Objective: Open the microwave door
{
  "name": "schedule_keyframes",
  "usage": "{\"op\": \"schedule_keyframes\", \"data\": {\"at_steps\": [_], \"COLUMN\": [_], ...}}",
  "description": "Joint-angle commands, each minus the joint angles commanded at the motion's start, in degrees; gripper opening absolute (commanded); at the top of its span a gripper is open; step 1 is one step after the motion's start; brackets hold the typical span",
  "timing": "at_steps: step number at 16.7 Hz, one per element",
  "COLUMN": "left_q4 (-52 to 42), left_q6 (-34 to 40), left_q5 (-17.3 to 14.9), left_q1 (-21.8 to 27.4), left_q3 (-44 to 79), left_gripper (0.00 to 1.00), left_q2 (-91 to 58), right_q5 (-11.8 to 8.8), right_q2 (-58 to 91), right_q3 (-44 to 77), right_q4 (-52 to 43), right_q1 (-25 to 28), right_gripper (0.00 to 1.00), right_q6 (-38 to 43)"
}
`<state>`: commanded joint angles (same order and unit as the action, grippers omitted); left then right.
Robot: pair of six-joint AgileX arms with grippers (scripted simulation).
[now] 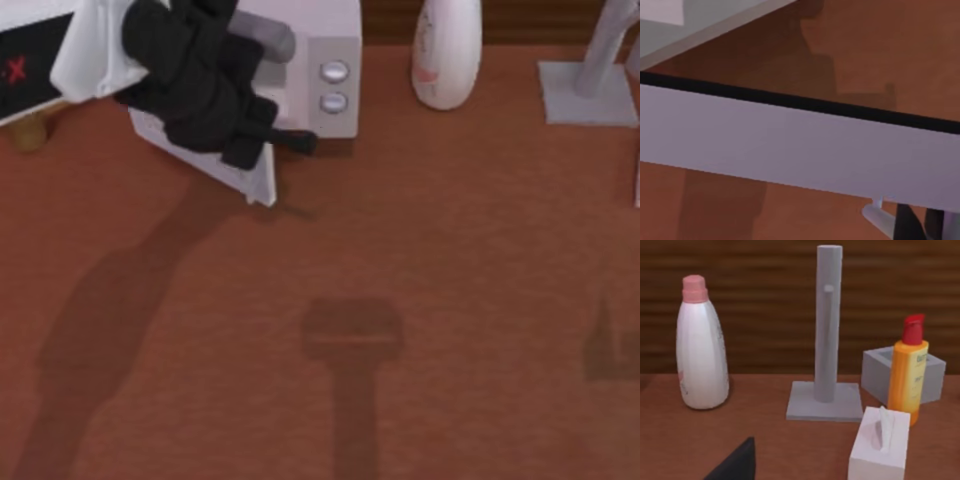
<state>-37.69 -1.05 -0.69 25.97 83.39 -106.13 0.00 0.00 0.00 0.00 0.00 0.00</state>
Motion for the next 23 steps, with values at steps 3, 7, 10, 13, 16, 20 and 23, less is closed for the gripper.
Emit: {"op": "schedule_keyframes", "data": {"at_steps": [3,7,10,13,16,20,23], "left_q4": [0.4,0.7,0.7,0.7,0.7,0.7,0.7], "left_q6": [-3.6,-4.1,-4.1,-4.1,-4.1,-4.1,-4.1], "left_q5": [-1.9,-2.2,-2.2,-2.2,-2.2,-2.2,-2.2], "left_q1": [-1.2,-1.4,-1.4,-1.4,-1.4,-1.4,-1.4], "left_q3": [-2.3,-2.4,-2.4,-2.4,-2.4,-2.4,-2.4], "left_gripper": [0.00,0.00,0.00,0.00,0.00,0.00,0.00], "left_q2": [1.8,2.4,2.4,2.4,2.4,2.4,2.4], "right_q5": [0.0,0.0,0.0,0.0,0.0,0.0,0.0], "right_q2": [0.0,0.0,0.0,0.0,0.0,0.0,0.0], "right_q3": [0.0,0.0,0.0,0.0,0.0,0.0,0.0], "right_q4": [0.0,0.0,0.0,0.0,0.0,0.0,0.0], "right_q1": [0.0,0.0,0.0,0.0,0.0,0.0,0.0], "right_gripper": [1.00,1.00,1.00,1.00,1.00,1.00,1.00], "right_q6": [0.0,0.0,0.0,0.0,0.0,0.0,0.0]}}
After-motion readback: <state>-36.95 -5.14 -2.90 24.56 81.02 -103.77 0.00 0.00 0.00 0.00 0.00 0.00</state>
